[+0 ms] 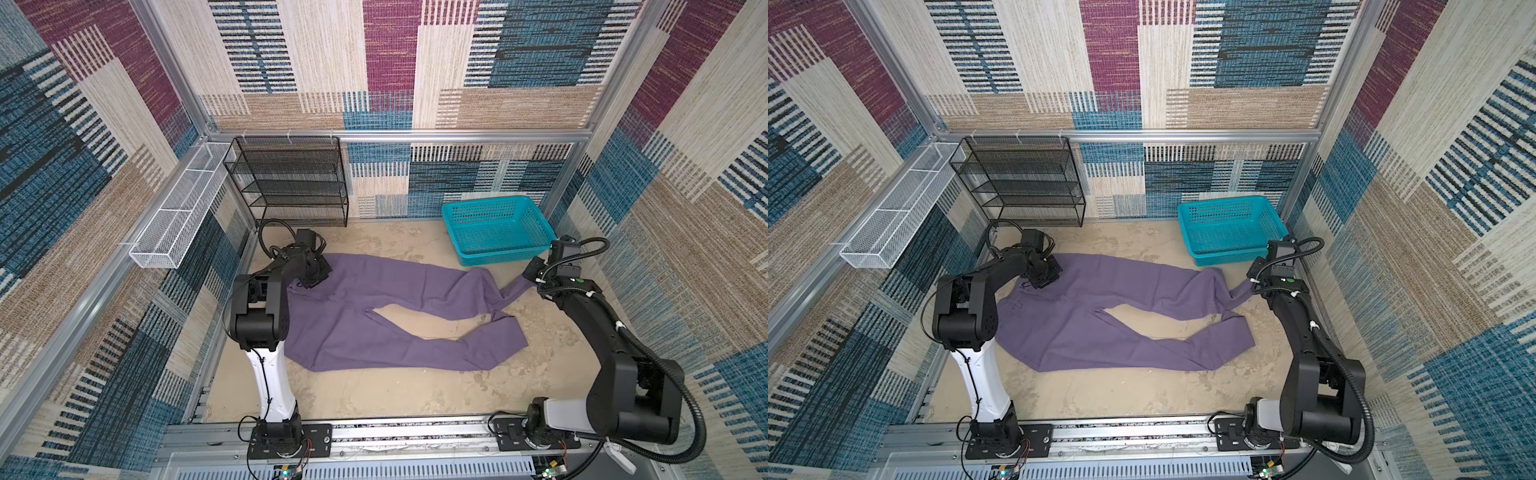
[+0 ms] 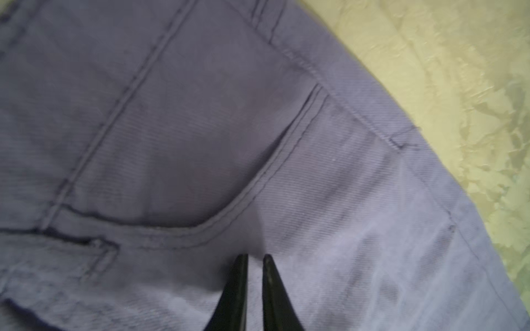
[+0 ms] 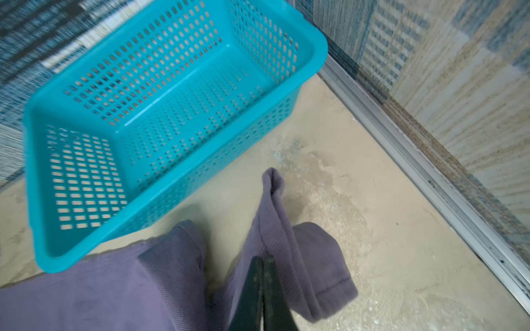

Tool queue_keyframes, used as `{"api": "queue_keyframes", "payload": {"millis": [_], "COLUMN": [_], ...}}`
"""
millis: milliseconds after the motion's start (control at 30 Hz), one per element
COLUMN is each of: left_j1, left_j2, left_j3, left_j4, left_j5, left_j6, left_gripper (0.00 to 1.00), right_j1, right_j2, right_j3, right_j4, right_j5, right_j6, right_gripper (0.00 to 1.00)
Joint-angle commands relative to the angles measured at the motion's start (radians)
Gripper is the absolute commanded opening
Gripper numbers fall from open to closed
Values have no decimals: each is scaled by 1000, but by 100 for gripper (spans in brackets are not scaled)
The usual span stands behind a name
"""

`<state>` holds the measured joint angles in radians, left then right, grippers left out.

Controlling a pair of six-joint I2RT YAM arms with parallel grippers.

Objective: Fold and stack the trousers
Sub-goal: Smooth out the trousers at the center of the table.

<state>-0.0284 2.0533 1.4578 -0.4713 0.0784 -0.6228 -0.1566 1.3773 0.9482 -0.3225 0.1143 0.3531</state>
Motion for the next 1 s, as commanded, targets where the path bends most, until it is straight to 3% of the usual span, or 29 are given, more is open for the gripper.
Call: {"api": "queue_keyframes", "payload": {"millis": [0,233,467,533,600,733,967], "left_j1": [2,3,19,27,31,43,69], "left_j2": [-8,-15,20,23,21,14,17], "left_j3": [1,9,4,2,-1,-4,-3], "left_j4": [9,5,23,27,27,25,-16], "left_j5": [-7,-2,13,22,14,-1,-60], "left_j6": [11,15,3,1,1,4,6], "left_gripper": [16,16,16,16,16,16,15], "right_j1": [-1,-20,-106,-125,-128,-129,-127], "right_j2": [43,106,149,170,200,267,240], "right_j3": [-14,84,193,199,203,233,208], "right_j4": [3,4,-39,-35,-24,-33,-22], "right_j5": [80,148,186,173,144,104,30], "right_j6": [11,6,-34,-35,-36,-28,-12], "right_gripper": [0,0,1,5,19,36,44]}}
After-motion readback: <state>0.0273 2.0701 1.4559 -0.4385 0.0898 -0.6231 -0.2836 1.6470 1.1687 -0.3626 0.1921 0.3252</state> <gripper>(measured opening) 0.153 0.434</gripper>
